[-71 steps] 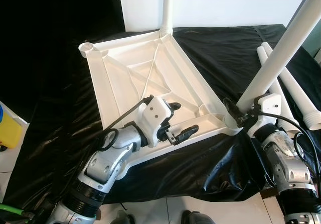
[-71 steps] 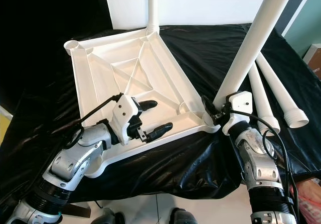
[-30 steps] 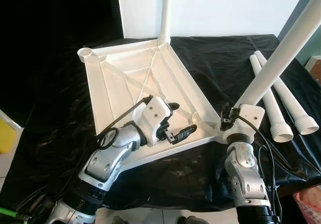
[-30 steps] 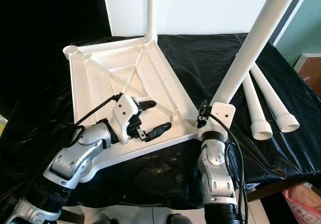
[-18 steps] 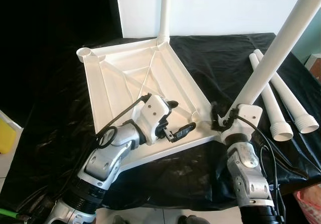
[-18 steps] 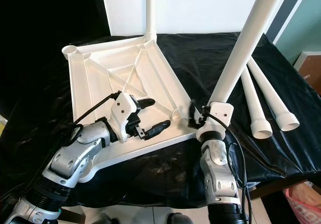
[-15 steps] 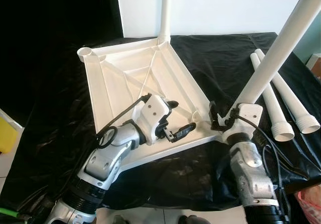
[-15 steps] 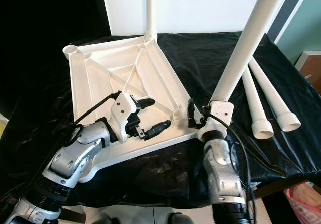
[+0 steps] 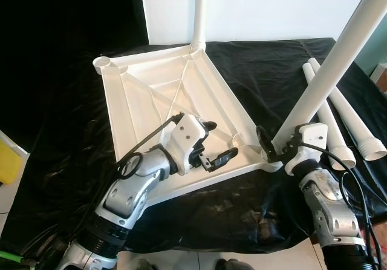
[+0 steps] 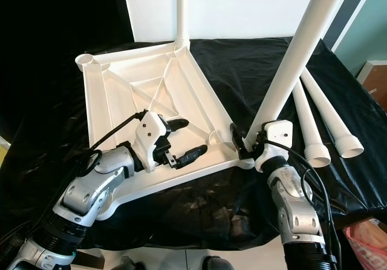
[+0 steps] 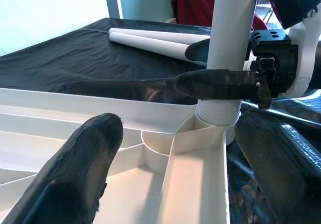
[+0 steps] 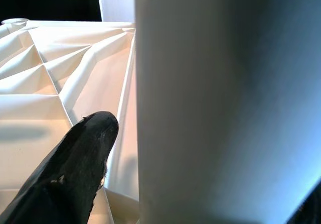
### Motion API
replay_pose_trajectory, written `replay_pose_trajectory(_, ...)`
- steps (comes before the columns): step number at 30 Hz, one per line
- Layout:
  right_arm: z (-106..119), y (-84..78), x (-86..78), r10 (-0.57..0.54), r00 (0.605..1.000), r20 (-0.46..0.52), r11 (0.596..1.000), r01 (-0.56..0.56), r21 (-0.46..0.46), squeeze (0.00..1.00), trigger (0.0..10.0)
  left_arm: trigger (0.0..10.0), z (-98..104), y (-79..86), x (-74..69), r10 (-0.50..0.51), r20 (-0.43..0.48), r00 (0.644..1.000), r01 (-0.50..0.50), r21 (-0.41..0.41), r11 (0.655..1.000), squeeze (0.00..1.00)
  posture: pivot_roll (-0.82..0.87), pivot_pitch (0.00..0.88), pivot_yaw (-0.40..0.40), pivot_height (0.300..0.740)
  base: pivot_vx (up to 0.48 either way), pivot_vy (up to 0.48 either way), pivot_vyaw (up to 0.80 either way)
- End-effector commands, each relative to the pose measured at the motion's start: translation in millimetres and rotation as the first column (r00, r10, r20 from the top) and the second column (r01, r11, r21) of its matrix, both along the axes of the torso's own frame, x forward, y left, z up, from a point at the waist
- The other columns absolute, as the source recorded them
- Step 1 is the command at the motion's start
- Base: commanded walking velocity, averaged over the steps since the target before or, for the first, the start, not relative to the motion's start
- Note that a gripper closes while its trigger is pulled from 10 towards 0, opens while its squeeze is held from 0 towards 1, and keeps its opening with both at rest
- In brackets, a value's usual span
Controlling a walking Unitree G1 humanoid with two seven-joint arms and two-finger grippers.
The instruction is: Building children table
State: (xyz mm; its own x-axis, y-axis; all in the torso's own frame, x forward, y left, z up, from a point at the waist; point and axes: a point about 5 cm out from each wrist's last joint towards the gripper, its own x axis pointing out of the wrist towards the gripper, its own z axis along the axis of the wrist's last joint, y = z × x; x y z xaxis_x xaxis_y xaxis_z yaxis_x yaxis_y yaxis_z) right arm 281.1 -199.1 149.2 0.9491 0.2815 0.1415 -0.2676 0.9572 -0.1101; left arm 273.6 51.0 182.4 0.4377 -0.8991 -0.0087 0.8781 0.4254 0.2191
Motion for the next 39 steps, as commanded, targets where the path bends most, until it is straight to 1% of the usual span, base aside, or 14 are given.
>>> replay_pose_trajectory(1, -1, 0.0, 0.0, 0.013, 1.000, -0.002, 1.000, -0.013, 0.000, 0.00, 10.0, 10.0, -2, -2.1, -1.1, -0.020, -0.003, 1.000, 0.020, 0.023, 1.000, 0.00, -0.08, 0.122, 0.008, 0.740, 0.000, 0.000, 0.00)
replay_pose_trajectory(3, -3, -2.5, 2.4, 0.057, 0.998, -0.015, 0.998, -0.057, -0.035, 0.00, 10.0, 10.0, -5, -4.6, -1.7, -0.025, -0.012, 1.000, 0.026, 0.025, 0.999, 0.00, -0.08, 0.124, 0.008, 0.740, 0.000, 0.000, 0.00)
replay_pose_trajectory(4, -6, -6.3, 5.6, 0.085, 0.996, -0.035, 0.993, -0.087, -0.076, 0.00, 0.0, 10.0, -10, -7.9, -2.5, -0.029, -0.025, 0.999, 0.030, 0.036, 0.999, 0.00, -0.08, 0.122, 0.007, 0.740, 0.000, 0.000, 0.00)
replay_pose_trajectory(5, -8, -9.8, 7.8, 0.104, 0.993, -0.051, 0.988, -0.109, -0.106, 0.00, 0.0, 10.0, -15, -10.6, -3.2, -0.032, -0.041, 0.999, 0.033, 0.047, 0.998, 0.00, -0.08, 0.122, 0.005, 0.740, 0.000, 0.000, 0.00)
replay_pose_trajectory(11, -13, -13.9, 9.3, 0.124, 0.989, -0.079, 0.984, -0.133, -0.121, 0.00, 0.0, 10.0, -26, -14.1, -4.9, -0.029, -0.069, 0.997, 0.034, 0.067, 0.997, 0.00, -0.08, 0.122, 0.007, 0.740, 0.000, 0.000, 0.00)
replay_pose_trajectory(20, -20, -14.7, 7.1, 0.136, 0.986, -0.098, 0.986, -0.145, -0.084, 0.00, 0.0, 10.0, -34, -13.4, -4.0, -0.005, -0.090, 0.996, 0.013, 0.080, 0.997, 0.00, -0.08, 0.125, 0.010, 0.740, 0.000, 0.000, 0.00)
replay_pose_trajectory(21, -21, -13.6, 6.5, 0.126, 0.987, -0.102, 0.988, -0.134, -0.075, 0.00, 10.0, 10.0, -34, -12.3, -2.5, 0.002, -0.090, 0.996, 0.005, 0.081, 0.997, 0.00, -0.08, 0.126, 0.010, 0.740, 0.000, 0.000, 0.00)
replay_pose_trajectory(23, -26, -10.0, 5.5, 0.077, 0.990, -0.115, 0.995, -0.083, -0.048, 0.00, 10.0, 10.0, -34, -9.4, 1.8, 0.025, -0.092, 0.995, -0.017, 0.080, 0.997, 0.00, -0.08, 0.124, 0.009, 0.740, 0.000, 0.000, 0.00)
replay_pose_trajectory(27, -27, -8.5, 5.2, 0.061, 0.991, -0.117, 0.997, -0.064, -0.029, 0.00, 10.0, 10.0, -34, -8.9, 2.5, 0.029, -0.090, 0.995, -0.022, 0.079, 0.997, 0.00, -0.08, 0.123, 0.009, 0.740, 0.000, 0.000, 0.00)
replay_pose_trajectory(31, -29, -5.2, 5.8, -0.016, 0.993, -0.117, 1.000, 0.015, -0.008, 0.00, 10.0, 10.0, -35, -7.1, 3.9, 0.040, -0.082, 0.996, -0.033, 0.082, 0.996, 0.00, -0.09, 0.121, 0.008, 0.740, 0.000, 0.000, 0.00)
replay_pose_trajectory(32, -30, -2.7, 5.7, -0.063, 0.991, -0.120, 0.998, 0.065, 0.010, 0.00, 10.0, 10.0, -34, -5.7, 4.7, 0.046, -0.078, 0.996, -0.039, 0.084, 0.996, 0.00, -0.09, 0.118, 0.008, 0.740, 0.000, 0.000, 0.00)
replay_pose_trajectory(34, -30, -2.7, 5.7, -0.063, 0.991, -0.120, 0.998, 0.065, 0.010, 0.00, 10.0, 10.0, -34, -5.7, 4.7, 0.046, -0.078, 0.996, -0.039, 0.084, 0.996, 0.00, -0.09, 0.118, 0.008, 0.740, 0.000, 0.000, 0.00)
replay_pose_trajectory(36, -34, 1.7, 4.4, -0.200, 0.971, -0.130, 0.978, 0.205, 0.026, 0.00, 10.0, 10.0, -33, -2.0, 7.1, 0.057, -0.073, 0.996, -0.051, 0.084, 0.995, 0.00, -0.08, 0.116, 0.006, 0.740, 0.000, 0.000, 0.00)
replay_pose_trajectory(39, -35, 3.4, 3.5, -0.239, 0.962, -0.133, 0.969, 0.245, 0.031, 0.00, 10.0, 10.0, -32, -0.8, 8.0, 0.061, -0.071, 0.996, -0.055, 0.084, 0.995, 0.00, -0.08, 0.116, 0.006, 0.740, 0.000, 0.000, 0.00)
